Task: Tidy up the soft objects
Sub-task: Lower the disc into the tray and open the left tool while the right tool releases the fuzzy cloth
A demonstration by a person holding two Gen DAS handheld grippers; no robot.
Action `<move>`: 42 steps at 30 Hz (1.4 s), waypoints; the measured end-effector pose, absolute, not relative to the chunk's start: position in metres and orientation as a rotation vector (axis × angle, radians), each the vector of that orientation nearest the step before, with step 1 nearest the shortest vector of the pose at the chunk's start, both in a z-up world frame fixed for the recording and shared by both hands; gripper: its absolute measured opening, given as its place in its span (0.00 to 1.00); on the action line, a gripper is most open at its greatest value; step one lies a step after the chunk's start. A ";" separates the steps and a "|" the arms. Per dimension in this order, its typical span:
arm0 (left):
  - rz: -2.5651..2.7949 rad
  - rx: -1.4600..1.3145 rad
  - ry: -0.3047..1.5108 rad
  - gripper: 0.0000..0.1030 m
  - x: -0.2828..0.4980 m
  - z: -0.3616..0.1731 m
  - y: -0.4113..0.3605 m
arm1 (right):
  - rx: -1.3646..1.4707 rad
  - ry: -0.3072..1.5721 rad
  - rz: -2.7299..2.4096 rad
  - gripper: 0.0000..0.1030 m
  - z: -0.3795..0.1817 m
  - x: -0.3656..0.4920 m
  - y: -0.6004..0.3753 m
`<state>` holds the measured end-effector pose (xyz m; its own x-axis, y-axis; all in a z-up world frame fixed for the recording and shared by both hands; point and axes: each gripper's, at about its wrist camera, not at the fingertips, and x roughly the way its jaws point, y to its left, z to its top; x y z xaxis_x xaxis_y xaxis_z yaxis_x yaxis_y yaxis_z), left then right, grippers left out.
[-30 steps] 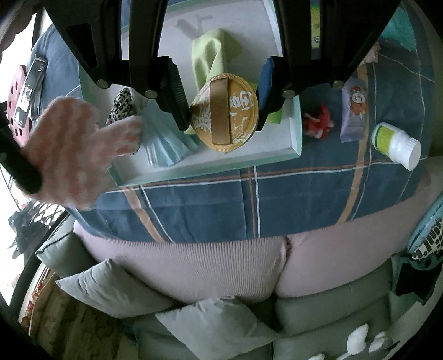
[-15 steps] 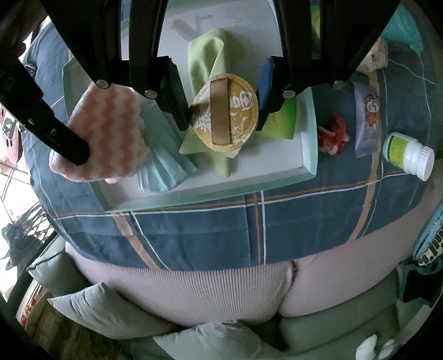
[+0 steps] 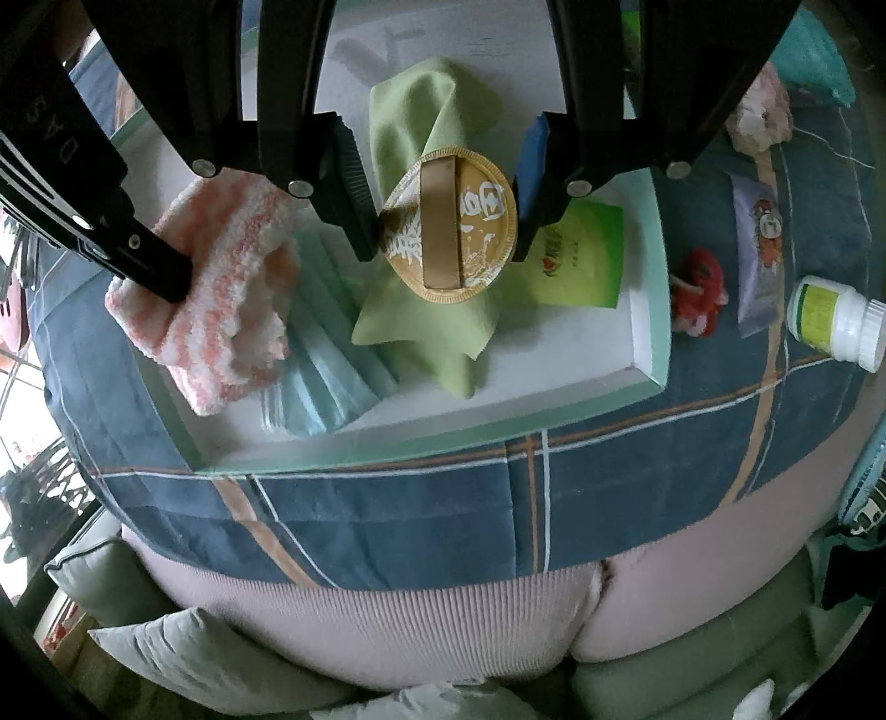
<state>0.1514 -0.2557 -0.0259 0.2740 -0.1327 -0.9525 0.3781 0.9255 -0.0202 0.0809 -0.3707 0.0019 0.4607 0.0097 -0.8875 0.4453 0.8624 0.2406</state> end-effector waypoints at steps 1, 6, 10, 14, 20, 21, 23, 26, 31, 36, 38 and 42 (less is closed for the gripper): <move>-0.349 0.227 1.254 0.47 0.151 -0.028 -0.256 | 0.478 1.072 -0.282 0.10 0.001 0.081 -0.370; -0.348 0.239 1.260 0.47 0.151 -0.030 -0.257 | 0.460 1.093 -0.287 0.10 0.000 0.083 -0.367; -0.354 0.211 1.271 0.49 0.152 -0.027 -0.254 | 0.451 1.085 -0.291 0.10 0.007 0.083 -0.365; -0.353 0.194 1.268 0.57 0.153 -0.021 -0.251 | 0.433 1.083 -0.293 0.10 0.011 0.083 -0.362; -0.355 0.165 1.231 0.64 0.154 -0.004 -0.242 | 0.417 1.057 -0.298 0.20 0.022 0.081 -0.360; -0.352 0.158 1.225 0.64 0.155 -0.001 -0.239 | 0.415 1.053 -0.300 0.24 0.024 0.080 -0.360; -0.345 0.149 1.221 0.64 0.157 0.001 -0.235 | 0.407 1.051 -0.305 0.26 0.026 0.080 -0.359; -0.328 0.130 1.224 0.64 0.162 0.003 -0.227 | 0.399 1.043 -0.309 0.26 0.029 0.079 -0.359; -0.295 0.094 1.213 0.65 0.169 0.010 -0.210 | 0.388 1.020 -0.308 0.44 0.038 0.078 -0.356; -0.250 0.053 1.198 0.79 0.177 0.013 -0.192 | 0.344 1.035 -0.307 0.64 0.035 0.082 -0.349; -0.226 0.037 1.201 0.79 0.180 0.012 -0.184 | 0.335 1.050 -0.306 0.64 0.032 0.084 -0.347; -0.187 0.016 1.217 0.88 0.188 0.006 -0.166 | 0.321 1.069 -0.331 0.70 0.026 0.086 -0.347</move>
<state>0.1879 -0.1663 0.0055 0.3332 -0.1348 -0.9332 0.1519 0.9845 -0.0880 0.0864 -0.3474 0.0257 0.4412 -0.1078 -0.8909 0.4141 0.9052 0.0956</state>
